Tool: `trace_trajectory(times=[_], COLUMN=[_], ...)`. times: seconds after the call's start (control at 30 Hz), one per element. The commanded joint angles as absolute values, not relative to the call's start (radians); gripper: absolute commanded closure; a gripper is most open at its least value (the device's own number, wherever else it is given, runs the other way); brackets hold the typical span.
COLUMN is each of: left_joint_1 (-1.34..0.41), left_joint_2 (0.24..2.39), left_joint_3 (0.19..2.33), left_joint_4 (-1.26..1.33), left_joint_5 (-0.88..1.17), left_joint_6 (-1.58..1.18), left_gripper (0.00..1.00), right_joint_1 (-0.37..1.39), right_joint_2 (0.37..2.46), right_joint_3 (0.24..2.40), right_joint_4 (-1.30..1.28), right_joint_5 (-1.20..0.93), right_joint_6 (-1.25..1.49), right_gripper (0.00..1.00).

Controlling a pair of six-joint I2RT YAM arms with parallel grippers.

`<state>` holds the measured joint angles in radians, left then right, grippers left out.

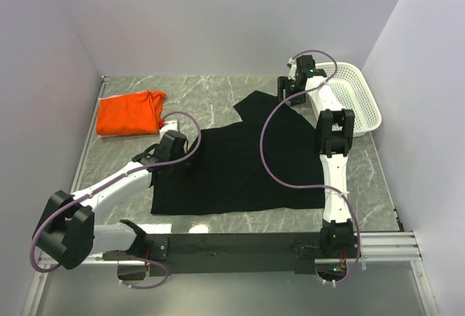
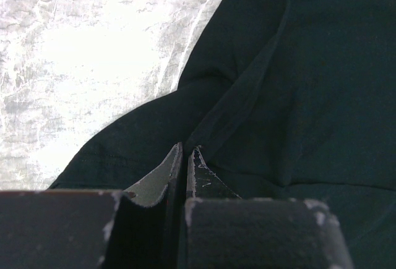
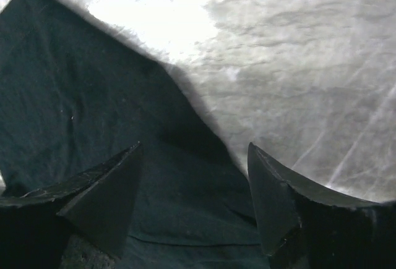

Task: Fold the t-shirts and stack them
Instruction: Fold the tshirt

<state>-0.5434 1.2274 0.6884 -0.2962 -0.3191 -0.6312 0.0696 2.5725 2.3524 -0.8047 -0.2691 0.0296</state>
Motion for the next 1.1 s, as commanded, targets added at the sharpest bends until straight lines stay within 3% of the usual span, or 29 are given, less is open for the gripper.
trace_trajectory(times=[0.0, 0.1, 0.47, 0.7, 0.8, 0.9, 1.07], left_joint_1=[-0.540, -0.540, -0.540, -0.540, -0.540, -0.540, -0.540], left_joint_2=[1.206, 1.207, 1.192, 1.195, 1.195, 1.193, 1.196], left_joint_3=[0.687, 0.686, 0.693, 0.690, 0.690, 0.690, 0.692], left_joint_4=[-0.265, -0.265, -0.276, -0.278, -0.278, -0.276, -0.276], left_joint_5=[-0.313, -0.308, -0.313, -0.310, -0.311, -0.314, -0.318], left_joint_6=[-0.617, -0.617, -0.621, -0.623, -0.623, -0.623, -0.623], left_gripper=[0.99, 0.99, 0.99, 0.99, 0.99, 0.99, 0.99], right_joint_1=[0.097, 0.095, 0.097, 0.095, 0.097, 0.097, 0.103], right_joint_2=[2.528, 2.551, 2.563, 2.497, 2.490, 2.445, 2.230], right_joint_3=[2.297, 2.325, 2.344, 2.238, 2.232, 2.192, 1.950], right_joint_4=[-0.819, -0.851, -0.848, -0.750, -0.727, -0.675, -0.519], right_joint_5=[-0.230, -0.236, -0.276, -0.275, -0.271, -0.271, -0.328], right_joint_6=[-0.008, -0.012, -0.054, -0.092, -0.089, -0.077, -0.061], right_gripper=[0.25, 0.24, 0.38, 0.74, 0.99, 1.00, 1.00])
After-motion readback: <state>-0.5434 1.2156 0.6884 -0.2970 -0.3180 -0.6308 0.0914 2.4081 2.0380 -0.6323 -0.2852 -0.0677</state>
